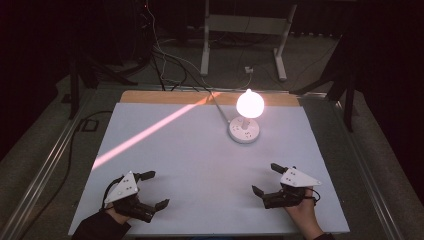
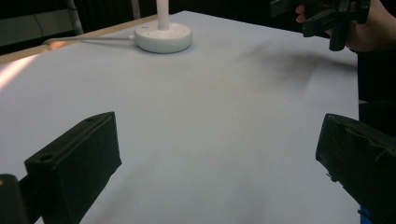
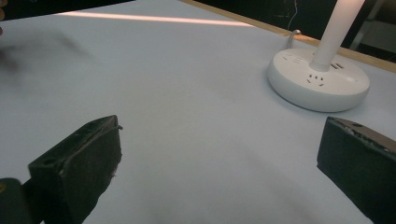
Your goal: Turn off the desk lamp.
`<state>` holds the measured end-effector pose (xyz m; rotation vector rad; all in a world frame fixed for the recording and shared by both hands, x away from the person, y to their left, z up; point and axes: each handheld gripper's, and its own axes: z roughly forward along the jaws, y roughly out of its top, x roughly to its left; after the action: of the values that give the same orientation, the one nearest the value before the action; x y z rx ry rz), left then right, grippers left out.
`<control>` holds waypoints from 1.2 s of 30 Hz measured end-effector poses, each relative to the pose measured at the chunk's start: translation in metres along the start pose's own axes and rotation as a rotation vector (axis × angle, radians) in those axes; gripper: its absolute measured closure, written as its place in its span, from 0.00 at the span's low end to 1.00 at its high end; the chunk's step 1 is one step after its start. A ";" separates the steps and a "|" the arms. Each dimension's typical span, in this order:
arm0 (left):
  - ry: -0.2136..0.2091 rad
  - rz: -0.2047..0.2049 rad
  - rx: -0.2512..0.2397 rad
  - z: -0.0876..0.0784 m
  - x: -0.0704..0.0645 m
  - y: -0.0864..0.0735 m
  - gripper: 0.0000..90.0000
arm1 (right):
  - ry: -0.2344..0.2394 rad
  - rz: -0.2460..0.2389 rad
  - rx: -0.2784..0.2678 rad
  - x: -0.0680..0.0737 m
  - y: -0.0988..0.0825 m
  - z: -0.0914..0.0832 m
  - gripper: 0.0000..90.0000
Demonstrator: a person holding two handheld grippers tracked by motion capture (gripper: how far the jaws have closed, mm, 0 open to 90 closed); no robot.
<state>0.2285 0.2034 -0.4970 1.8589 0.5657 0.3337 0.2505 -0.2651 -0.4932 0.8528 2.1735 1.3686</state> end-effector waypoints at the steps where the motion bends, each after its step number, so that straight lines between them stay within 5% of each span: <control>1: -0.003 -0.001 0.002 0.000 0.000 0.000 0.00 | 0.001 -0.004 -0.002 0.001 0.000 0.000 0.00; 27: -0.004 -0.006 -0.001 -0.003 0.000 -0.001 0.01 | -0.033 -0.026 0.018 0.002 0.003 0.002 0.00; 36: -0.020 -0.003 -0.007 -0.004 -0.002 -0.001 0.00 | -0.027 -0.001 -0.024 0.004 0.016 -0.004 0.00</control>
<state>0.2249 0.2053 -0.4963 1.8527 0.5531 0.3144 0.2490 -0.2597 -0.4769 0.8566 2.1331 1.3725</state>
